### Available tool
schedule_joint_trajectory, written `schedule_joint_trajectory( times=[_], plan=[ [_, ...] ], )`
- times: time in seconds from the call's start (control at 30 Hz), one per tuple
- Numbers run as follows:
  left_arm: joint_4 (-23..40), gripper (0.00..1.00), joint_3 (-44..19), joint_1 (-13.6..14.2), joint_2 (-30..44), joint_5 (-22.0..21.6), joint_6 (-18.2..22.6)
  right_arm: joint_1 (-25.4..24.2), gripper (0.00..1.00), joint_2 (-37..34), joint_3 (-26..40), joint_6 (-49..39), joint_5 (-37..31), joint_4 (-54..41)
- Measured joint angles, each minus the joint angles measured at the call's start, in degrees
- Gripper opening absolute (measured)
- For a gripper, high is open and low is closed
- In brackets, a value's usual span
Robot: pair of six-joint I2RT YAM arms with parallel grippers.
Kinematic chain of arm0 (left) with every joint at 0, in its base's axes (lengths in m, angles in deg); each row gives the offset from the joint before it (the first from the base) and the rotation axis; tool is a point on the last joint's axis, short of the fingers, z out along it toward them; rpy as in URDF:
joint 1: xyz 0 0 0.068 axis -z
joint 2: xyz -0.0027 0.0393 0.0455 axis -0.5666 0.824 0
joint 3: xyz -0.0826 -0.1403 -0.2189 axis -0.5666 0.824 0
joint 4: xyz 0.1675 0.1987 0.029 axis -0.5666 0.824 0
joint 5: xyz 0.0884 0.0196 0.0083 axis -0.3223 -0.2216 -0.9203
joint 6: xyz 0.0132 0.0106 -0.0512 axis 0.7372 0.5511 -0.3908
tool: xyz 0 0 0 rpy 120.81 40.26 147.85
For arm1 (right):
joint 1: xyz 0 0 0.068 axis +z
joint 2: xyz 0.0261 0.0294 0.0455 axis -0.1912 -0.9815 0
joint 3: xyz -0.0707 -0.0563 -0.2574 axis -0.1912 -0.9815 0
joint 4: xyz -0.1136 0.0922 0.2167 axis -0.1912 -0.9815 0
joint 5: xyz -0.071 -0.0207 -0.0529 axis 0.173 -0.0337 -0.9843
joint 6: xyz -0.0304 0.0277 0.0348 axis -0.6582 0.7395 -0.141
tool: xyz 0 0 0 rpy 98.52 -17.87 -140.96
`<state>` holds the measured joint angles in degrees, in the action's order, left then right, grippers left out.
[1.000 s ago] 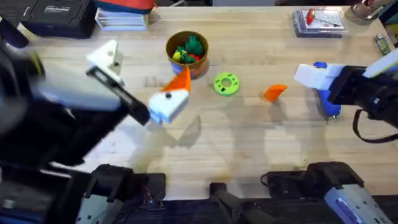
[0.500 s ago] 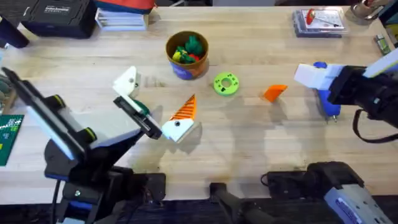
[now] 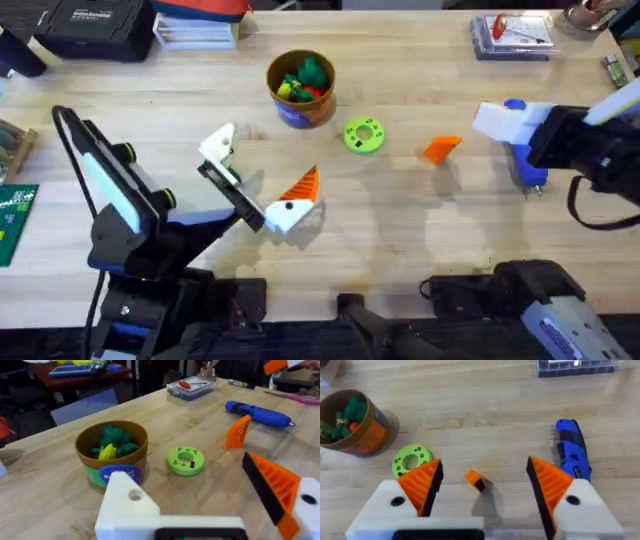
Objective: Pick up the gripper from the table and insert it into the empty holder that is missing its gripper. Then pick up a screw, insert it into the mounting hole, and use the screwdriver to tighten it. Finally, clean up the table by picking up the vegetable and placing it into the bucket.
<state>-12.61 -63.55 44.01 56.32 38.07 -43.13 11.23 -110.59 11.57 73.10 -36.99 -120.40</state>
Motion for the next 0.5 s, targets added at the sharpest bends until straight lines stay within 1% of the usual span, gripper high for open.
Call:
schedule_joint_trajectory(
  times=[0.07, 0.17, 0.5],
  plan=[
    [0.0, 0.985, 0.0, 0.0, 0.0, 0.7, 0.2, 0.0, 0.994, 0.0, 0.0, 0.0, 0.0, 0.0],
    [0.2, 0.985, 0.0, 0.0, 0.0, 2.9, 0.4, 0.0, 0.994, 0.0, 0.0, 0.0, 0.0, 0.0],
    [1.4, 0.985, -0.2, 0.0, 0.0, 13.5, 0.3, 0.0, 0.994, 0.0, 0.0, 0.0, 0.0, 0.0]
  ],
)
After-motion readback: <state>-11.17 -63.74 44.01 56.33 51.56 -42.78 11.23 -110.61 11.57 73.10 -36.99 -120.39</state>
